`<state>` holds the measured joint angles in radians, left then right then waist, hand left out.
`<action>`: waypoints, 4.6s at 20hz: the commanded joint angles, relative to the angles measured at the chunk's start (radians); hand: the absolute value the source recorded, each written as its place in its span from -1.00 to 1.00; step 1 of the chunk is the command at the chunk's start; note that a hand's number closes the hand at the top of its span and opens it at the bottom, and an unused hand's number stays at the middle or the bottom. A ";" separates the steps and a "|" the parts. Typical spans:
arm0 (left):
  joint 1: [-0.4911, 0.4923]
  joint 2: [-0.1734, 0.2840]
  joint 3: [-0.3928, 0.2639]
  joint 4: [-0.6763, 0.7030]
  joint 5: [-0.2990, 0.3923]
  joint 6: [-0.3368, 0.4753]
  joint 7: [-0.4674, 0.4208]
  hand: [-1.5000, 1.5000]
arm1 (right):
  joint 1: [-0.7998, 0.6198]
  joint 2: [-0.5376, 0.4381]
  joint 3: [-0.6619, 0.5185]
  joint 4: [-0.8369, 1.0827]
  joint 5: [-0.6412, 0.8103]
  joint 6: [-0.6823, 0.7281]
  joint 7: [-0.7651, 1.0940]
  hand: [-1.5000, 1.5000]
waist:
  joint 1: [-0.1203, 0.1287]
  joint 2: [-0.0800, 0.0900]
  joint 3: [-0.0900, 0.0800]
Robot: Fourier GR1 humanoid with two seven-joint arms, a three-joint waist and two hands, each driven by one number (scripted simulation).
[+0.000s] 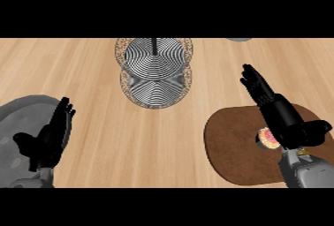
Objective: Pick the cupcake from the cutting board and place it in the tiered basket
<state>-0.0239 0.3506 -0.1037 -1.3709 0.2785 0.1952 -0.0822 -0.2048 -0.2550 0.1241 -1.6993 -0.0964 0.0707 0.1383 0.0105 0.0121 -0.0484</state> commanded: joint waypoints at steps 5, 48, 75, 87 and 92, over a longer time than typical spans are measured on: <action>0.016 0.061 0.008 -0.068 0.007 -0.077 0.033 0.00 | 0.012 0.040 0.031 -0.166 -0.092 0.086 -0.094 1.00 | -0.008 -0.016 0.049; -0.007 -0.005 0.013 -0.196 -0.028 -0.123 0.244 0.00 | 0.066 -0.323 0.234 -0.331 0.522 0.359 0.889 -1.00 | -0.013 -0.013 0.048; -0.060 -0.095 0.113 -0.163 -0.132 -0.193 0.271 0.00 | 0.123 -0.232 0.167 0.027 0.898 0.377 0.398 1.00 | -0.011 -0.012 0.048; -0.062 -0.066 0.161 -0.199 -0.097 -0.250 0.326 0.00 | -0.022 -0.383 -0.020 0.329 0.965 0.145 -0.021 1.00 | 0.000 -0.009 0.050; -0.035 -0.107 0.128 -0.192 -0.131 -0.228 0.292 0.00 | -0.066 -0.280 -0.064 0.268 0.967 -0.063 -0.034 1.00 | -0.008 -0.012 0.050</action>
<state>-0.0644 0.2540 0.0320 -1.5611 0.1527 -0.0351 0.2080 -0.2402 -0.5644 0.1185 -1.4178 0.8888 0.1352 0.1592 0.0069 0.0009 0.0000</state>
